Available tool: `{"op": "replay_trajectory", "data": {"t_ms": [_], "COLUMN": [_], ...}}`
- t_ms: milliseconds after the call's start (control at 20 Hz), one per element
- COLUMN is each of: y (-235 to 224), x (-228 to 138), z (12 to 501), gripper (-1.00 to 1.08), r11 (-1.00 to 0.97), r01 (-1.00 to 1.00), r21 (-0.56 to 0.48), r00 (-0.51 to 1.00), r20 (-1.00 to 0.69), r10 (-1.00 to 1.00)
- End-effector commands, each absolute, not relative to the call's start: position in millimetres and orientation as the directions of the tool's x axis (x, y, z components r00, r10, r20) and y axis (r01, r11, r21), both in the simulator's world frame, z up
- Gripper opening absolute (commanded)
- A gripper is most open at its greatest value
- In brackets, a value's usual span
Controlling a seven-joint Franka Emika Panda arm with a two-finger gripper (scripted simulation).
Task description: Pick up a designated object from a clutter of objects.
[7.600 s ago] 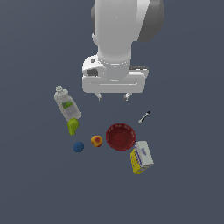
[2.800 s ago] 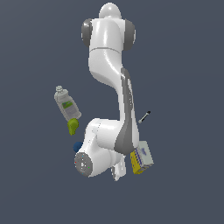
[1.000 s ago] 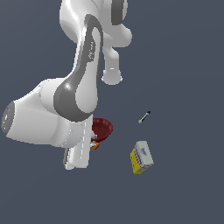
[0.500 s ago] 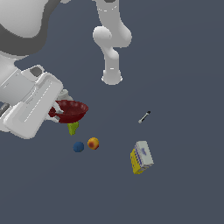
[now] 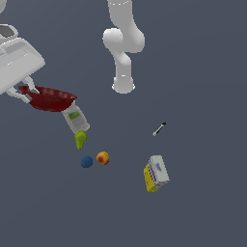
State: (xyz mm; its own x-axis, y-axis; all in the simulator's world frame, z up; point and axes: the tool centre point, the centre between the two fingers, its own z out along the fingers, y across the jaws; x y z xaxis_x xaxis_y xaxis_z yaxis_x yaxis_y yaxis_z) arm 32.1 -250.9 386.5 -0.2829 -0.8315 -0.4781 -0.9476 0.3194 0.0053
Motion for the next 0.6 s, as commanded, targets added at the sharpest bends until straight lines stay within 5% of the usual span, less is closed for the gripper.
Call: {"op": "replay_trajectory", "data": {"t_ms": [0, 550], "y": [-260, -264], "x": [25, 22], "z": [400, 405], "gripper": [-1.00, -1.00], "r11": [0.335, 0.341], "r01": [-0.942, -0.940], "r21": [-0.012, -0.017], "r00": [-0.289, -0.292], "r20": [-0.479, -0.479], "r10": [-0.829, -0.828]}}
